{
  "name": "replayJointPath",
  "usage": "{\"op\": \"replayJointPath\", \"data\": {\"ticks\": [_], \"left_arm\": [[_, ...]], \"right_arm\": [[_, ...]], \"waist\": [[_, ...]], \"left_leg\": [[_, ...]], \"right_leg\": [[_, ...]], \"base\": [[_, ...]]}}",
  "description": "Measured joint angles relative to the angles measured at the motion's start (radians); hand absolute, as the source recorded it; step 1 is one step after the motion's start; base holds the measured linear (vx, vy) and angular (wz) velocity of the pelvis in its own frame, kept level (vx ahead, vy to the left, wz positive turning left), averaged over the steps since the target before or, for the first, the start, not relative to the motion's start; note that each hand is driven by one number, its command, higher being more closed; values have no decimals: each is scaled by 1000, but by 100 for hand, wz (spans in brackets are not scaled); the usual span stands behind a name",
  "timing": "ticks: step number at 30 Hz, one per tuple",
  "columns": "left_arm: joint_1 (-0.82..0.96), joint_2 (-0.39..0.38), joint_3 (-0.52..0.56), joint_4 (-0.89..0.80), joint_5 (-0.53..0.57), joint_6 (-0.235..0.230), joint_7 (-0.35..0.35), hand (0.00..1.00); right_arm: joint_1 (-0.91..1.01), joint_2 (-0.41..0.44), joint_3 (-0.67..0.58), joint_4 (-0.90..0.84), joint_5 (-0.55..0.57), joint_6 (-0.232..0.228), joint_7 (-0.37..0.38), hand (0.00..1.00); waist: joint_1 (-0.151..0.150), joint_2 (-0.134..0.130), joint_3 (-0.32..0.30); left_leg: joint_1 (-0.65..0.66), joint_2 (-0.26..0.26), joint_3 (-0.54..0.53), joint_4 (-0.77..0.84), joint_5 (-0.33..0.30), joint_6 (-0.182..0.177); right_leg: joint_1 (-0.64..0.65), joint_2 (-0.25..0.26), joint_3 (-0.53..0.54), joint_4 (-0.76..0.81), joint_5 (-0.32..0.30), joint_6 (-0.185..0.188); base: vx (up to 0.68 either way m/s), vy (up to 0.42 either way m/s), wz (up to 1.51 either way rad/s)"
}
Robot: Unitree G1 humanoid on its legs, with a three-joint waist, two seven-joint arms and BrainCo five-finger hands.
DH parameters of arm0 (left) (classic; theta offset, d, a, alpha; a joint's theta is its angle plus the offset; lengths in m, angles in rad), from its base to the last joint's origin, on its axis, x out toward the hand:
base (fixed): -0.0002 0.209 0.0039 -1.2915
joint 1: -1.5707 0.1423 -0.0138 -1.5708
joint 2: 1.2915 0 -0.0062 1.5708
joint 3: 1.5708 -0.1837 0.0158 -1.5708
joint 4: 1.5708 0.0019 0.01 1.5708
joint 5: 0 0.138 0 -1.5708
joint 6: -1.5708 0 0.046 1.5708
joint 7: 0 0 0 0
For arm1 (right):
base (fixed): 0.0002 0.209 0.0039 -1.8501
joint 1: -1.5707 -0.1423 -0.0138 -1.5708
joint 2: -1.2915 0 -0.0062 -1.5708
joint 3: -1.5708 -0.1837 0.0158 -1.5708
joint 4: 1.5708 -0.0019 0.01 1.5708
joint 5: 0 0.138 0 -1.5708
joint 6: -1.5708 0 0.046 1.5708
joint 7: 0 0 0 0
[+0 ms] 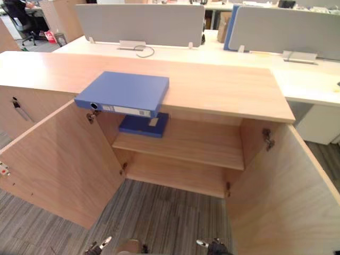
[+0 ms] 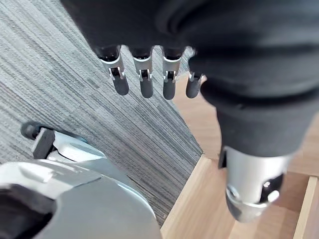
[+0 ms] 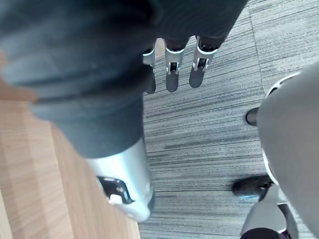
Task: Walk over to the cabinet, pick up the folder, carry it to the office cabinet, place the folder inside the office cabinet, then close the office cabinet door
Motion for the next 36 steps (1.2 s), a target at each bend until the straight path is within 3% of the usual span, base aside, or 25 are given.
{"op": "replayJointPath", "data": {"ticks": [1, 2, 3, 4, 6, 9, 15, 18, 20, 22, 23, 25, 26, 27, 28, 29, 30, 32, 35, 36], "left_arm": [[0, 1, -4, 0, 3, 0, 0, 0], [0, 0, -17, 2, 11, 0, 0, 0], [-1, 5, -17, 3, 9, 1, -1, 0], [-10, 26, -30, 11, 14, 0, -1, 0], [-28, 39, -31, 22, 13, -5, -1, 0], [-35, 41, -31, 58, -4, -5, -1, 0], [-40, 47, -56, 77, -12, -6, -5, 0], [-40, 54, -80, 78, -5, -5, -6, 0], [-39, 61, -90, 78, 2, -7, -8, 0], [-26, 51, -99, 80, 3, -6, -9, 0], [-19, 45, -98, 79, 1, -7, -9, 0], [-3, 41, -97, 76, -1, -8, -9, 0], [-1, 35, -97, 75, -5, -9, -8, 0], [-1, 27, -96, 77, -8, -8, -8, 0], [-1, 29, -96, 77, -10, -8, -9, 0], [2, 32, -90, 76, -13, -8, -9, 0], [4, 29, -67, 72, -21, -7, -10, 0], [6, 21, -47, 65, -22, -6, -10, 0], [12, 22, -41, 67, -21, -6, -11, 0], [13, 17, -16, 66, -21, -5, -14, 0]], "right_arm": [[-3, 0, 1, 0, 0, 0, -1, 0], [-8, -2, 7, -7, 0, -1, -5, 0], [-7, -3, 9, -9, 0, -2, -7, 0], [-8, 9, 16, -9, 0, -2, -6, 0], [-10, 22, 15, -9, -1, -5, -6, 0], [-16, 31, 22, -12, -2, -8, -5, 0], [-10, 27, 45, -12, -2, -9, -5, 0], [-1, 17, 46, -10, -3, -8, -5, 0], [0, 14, 48, -9, -6, -7, -4, 0], [11, 1, 46, -7, -26, -5, -4, 0], [16, -6, 40, -3, -42, -3, -5, 0], [17, -16, 26, -3, -83, 7, -14, 0], [14, -17, 2, -15, -119, 10, -19, 0], [12, -14, -5, -27, -128, 13, -24, 0], [15, -15, -5, -50, -128, 12, -25, 0], [21, -11, -4, -80, -126, 11, -28, 0], [29, -7, 6, -93, -114, 9, -35, 0], [33, 0, 15, -97, -115, 4, -44, 0], [33, 4, 12, -98, -105, -8, -52, 0], [40, 11, 11, -98, -92, -8, -54, 0]], "waist": [[1, 2, 3], [2, 11, 8], [5, 12, 8], [8, -12, 10], [-6, -33, 13], [-4, -36, 5], [-17, -32, -13], [-21, -27, -18], [-23, -34, -24], [-38, -11, -39], [-39, -7, -39], [-35, -5, -43], [-28, 2, -43], [-24, 15, -42], [-24, 16, -41], [-26, 15, -33], [-30, 6, -21], [-32, 6, -20], [-55, 10, -21], [-58, 2, -23]], "left_leg": [[0, -1, -4, -27, 13, 3], [7, -5, -32, -158, 167, 26], [21, -16, -26, -168, 194, 41], [48, -47, -20, -210, 207, 47], [55, -82, -16, -241, 221, 62], [126, -115, 2, -372, 277, 87], [222, -126, -3, -646, 431, 80], [223, -135, 6, -651, 429, 78], [220, -165, 9, -653, 425, 78], [223, -181, -16, -652, 424, 80], [235, -198, -21, -648, 414, 95], [267, -242, -45, -647, 376, 129], [273, -254, -50, -652, 365, 136], [265, -254, -46, -651, 363, 139], [269, -253, -42, -651, 364, 140], [285, -252, -24, -651, 370, 143], [309, -252, -14, -652, 365, 150], [330, -245, -22, -651, 354, 164], [324, -222, -65, -651, 351, 164], [323, -218, -76, -651, 347, 156]], "right_leg": [[0, -2, 1, 3, -2, 2], [2, -15, 26, 23, -29, 35], [3, -27, 35, 28, -43, 43], [-5, -60, 51, 30, -48, 44], [-6, -91, 55, 18, -48, 44], [-5, -123, 62, 13, -23, 55], [-18, -122, 75, -37, 8, 74], [-18, -133, 77, -44, 4, 75], [-35, -164, 75, -41, -52, 100], [-38, -181, 75, -34, -64, 110], [-36, -194, 79, -22, -65, 113], [-51, -238, 102, 59, -91, 158], [-104, -258, 112, 180, -107, 181], [-217, -272, 131, 386, -102, 174], [-266, -281, 134, 474, -90, 156], [-313, -306, 126, 597, -72, 112], [-325, -322, 99, 638, -77, 118], [-337, -310, 69, 611, -91, 135], [-340, -212, 77, 403, -89, 132], [-315, -182, 72, 290, -64, 96]], "base": [[225, 155, -50], [187, 138, -39], [265, 206, -38], [165, 140, -11], [168, 170, 11], [102, 110, -10], [-16, -19, -6], [-100, 35, -15], [-137, 52, -29], [-117, 88, -15], [-86, 158, -25], [-28, 143, -33], [-28, 163, -40], [-27, 180, -34], [-10, 198, -11], [7, 165, 12], [19, 135, 12], [8, 75, 7], [16, 28, 31], [24, 3, 45]]}}
